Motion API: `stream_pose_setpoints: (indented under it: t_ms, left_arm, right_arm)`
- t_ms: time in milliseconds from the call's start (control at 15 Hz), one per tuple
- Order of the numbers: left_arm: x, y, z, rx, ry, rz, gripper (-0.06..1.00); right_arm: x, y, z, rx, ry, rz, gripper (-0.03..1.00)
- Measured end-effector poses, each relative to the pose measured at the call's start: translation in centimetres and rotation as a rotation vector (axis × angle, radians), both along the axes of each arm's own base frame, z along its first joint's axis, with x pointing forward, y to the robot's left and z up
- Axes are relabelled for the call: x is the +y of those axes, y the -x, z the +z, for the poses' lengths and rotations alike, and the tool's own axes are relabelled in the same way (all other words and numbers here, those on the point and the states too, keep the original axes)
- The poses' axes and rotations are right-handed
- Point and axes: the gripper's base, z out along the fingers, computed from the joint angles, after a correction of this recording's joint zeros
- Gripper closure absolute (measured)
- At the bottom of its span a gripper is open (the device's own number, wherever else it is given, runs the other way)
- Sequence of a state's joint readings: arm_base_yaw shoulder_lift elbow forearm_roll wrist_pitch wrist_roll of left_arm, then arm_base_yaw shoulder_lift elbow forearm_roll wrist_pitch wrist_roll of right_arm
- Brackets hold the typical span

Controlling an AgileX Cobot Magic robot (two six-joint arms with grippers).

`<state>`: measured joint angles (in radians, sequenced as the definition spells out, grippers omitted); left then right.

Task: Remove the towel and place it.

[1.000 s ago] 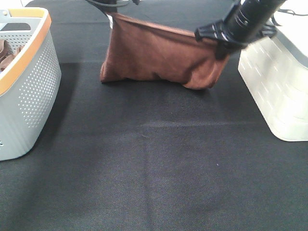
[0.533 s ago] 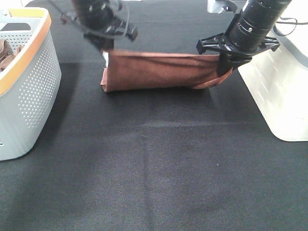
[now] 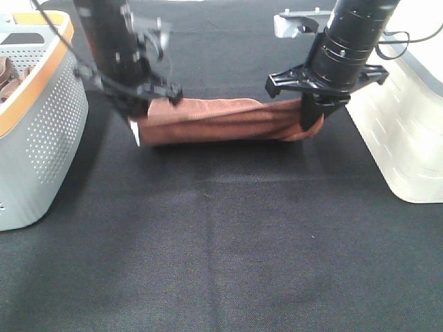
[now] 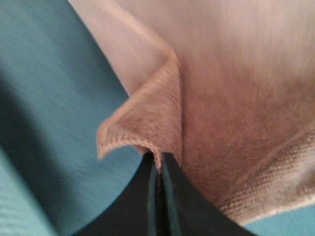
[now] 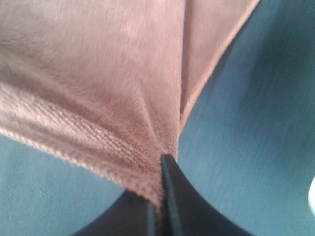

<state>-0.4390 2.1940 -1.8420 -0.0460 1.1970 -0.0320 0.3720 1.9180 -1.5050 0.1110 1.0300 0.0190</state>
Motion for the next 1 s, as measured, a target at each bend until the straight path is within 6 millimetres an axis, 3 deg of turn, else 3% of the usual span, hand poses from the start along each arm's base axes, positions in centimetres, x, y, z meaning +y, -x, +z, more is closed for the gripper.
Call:
stream_pose_setpoints:
  t_ms: [400, 667, 800, 867, 1000]
  left_arm:
    - [-1.4, 4.2, -4.4, 0.165, -0.062, -0.058, 0.94]
    - [-1.3, 5.6, -6.1, 0.219, -0.081, -0.066, 0.91]
    - [-0.6, 6.0, -6.5, 0.247, -0.139, -0.085, 0.73]
    - [-0.3, 6.0, -6.5, 0.252, -0.154, -0.088, 0.52]
    - [-0.3, 6.0, -6.5, 0.254, -0.153, -0.088, 0.30]
  right_arm:
    - [-0.4, 2.4, -3.2, 0.164, 0.014, 0.006, 0.97]
    - [-0.3, 2.8, -3.6, 0.184, 0.014, 0.006, 0.97]
    - [-1.0, 2.8, -3.6, 0.188, 0.061, 0.020, 0.95]
    - [-1.3, 2.9, -3.6, 0.200, 0.083, 0.025, 0.85]
    - [-1.4, 3.1, -3.6, 0.231, 0.095, 0.029, 0.54]
